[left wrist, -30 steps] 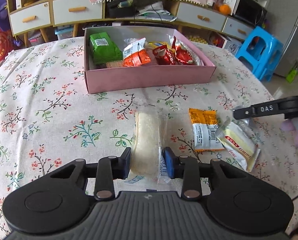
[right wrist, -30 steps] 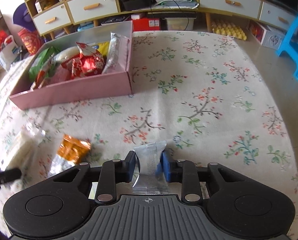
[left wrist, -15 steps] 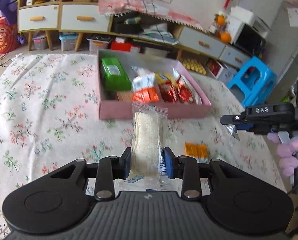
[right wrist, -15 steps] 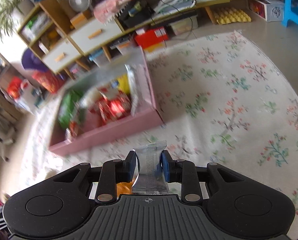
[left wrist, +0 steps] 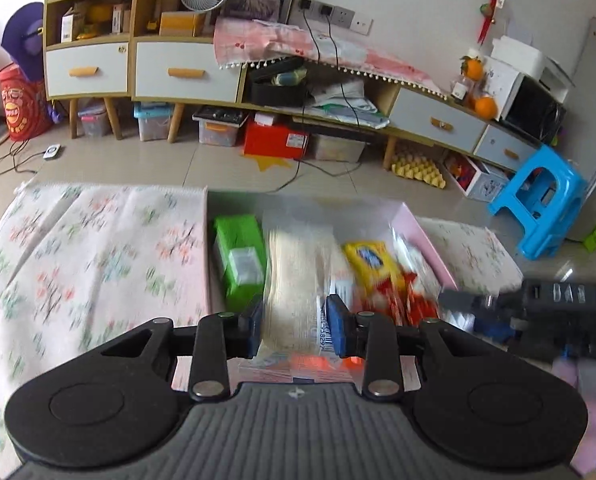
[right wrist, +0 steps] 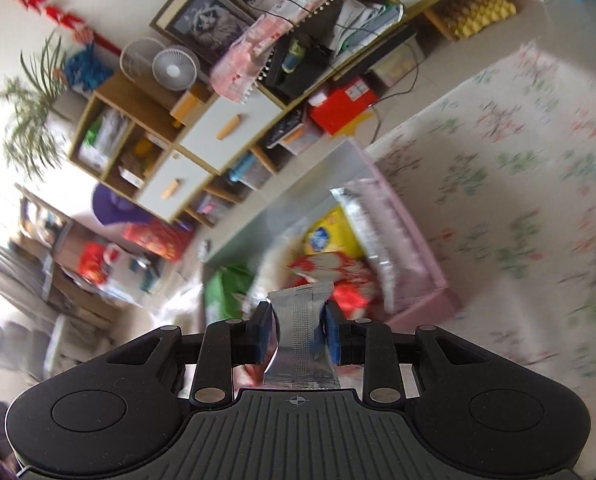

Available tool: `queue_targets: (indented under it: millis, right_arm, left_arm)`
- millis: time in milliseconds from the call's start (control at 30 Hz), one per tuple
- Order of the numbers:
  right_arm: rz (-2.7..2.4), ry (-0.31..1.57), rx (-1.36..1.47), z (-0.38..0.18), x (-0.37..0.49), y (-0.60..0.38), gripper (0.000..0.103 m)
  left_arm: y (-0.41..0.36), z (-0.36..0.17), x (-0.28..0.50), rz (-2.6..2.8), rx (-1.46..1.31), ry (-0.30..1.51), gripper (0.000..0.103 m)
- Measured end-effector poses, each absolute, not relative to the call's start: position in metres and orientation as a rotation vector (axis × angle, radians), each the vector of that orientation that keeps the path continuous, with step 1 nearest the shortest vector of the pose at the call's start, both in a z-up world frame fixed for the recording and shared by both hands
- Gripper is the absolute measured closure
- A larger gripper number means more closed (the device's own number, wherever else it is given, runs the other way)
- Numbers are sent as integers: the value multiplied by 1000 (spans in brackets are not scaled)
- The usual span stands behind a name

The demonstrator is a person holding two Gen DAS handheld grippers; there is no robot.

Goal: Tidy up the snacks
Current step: 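Carry the bread bag and silver packet into the pink box and open both tools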

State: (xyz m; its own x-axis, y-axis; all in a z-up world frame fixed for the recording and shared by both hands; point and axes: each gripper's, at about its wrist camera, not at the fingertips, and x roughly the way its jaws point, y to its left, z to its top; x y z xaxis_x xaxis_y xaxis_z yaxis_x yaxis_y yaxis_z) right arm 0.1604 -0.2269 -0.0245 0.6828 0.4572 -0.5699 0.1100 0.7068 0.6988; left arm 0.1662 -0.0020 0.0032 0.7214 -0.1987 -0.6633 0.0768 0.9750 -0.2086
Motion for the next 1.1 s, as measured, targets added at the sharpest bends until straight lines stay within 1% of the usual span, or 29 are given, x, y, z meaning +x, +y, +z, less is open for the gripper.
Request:
queue_targets:
  millis: [33, 67, 100, 367, 533, 600, 633, 667, 733, 767, 800, 833, 867, 900, 967, 1000, 1100]
  right_arm:
    - [220, 817, 796, -28, 163, -224, 75]
    - [220, 820, 808, -31, 164, -221, 75]
    - [219, 825, 814, -33, 166, -218, 75]
    - [210, 855, 814, -44, 174, -202, 73]
    - [213, 828, 791, -41, 172, -200, 72]
    - [208, 821, 789, -39, 172, -202, 64]
    - [206, 816, 789, -38, 171, -203, 57]
    - [206, 813, 790, -37, 171, -204, 54]
    - [212, 811, 788, -34, 171, -206, 53]
    - [215, 811, 787, -33, 170, -206, 52]
    - [217, 811, 782, -31, 169, -207, 50]
    - [219, 810, 775, -29, 168, -207, 47]
    - [222, 810, 765, -26, 167, -206, 43]
    - [226, 815, 752, -24, 166, -206, 41]
    - [225, 823, 739, -20, 163, -204, 33]
    - [228, 826, 736, -18, 162, -204, 32]
    - [231, 831, 716, -10, 154, -202, 31]
  left_arm:
    - [-2, 2, 173, -157, -174, 752, 73]
    - [-2, 0, 179, -163, -174, 753, 82]
    - [-2, -2, 183, -168, -176, 753, 87]
    - [-1, -13, 195, -142, -179, 784, 87]
    - [0, -13, 194, -143, -152, 792, 86]
    - [-1, -11, 192, -143, -148, 789, 81]
    - [-2, -10, 191, -143, -144, 788, 79]
    - [-2, -9, 190, -142, -141, 787, 77]
    - [-4, -7, 188, -139, -127, 788, 77]
    - [-6, -5, 186, -136, -114, 789, 75]
    - [-8, -4, 185, -133, -100, 790, 71]
    - [-9, -2, 182, -130, -92, 790, 68]
    - [-9, -1, 179, -127, -87, 791, 63]
    - [-10, 0, 176, -127, -87, 793, 59]
    - [-10, 3, 170, -127, -92, 796, 54]
    - [-10, 4, 166, -127, -94, 796, 50]
    - [-9, 9, 154, -123, -97, 799, 46]
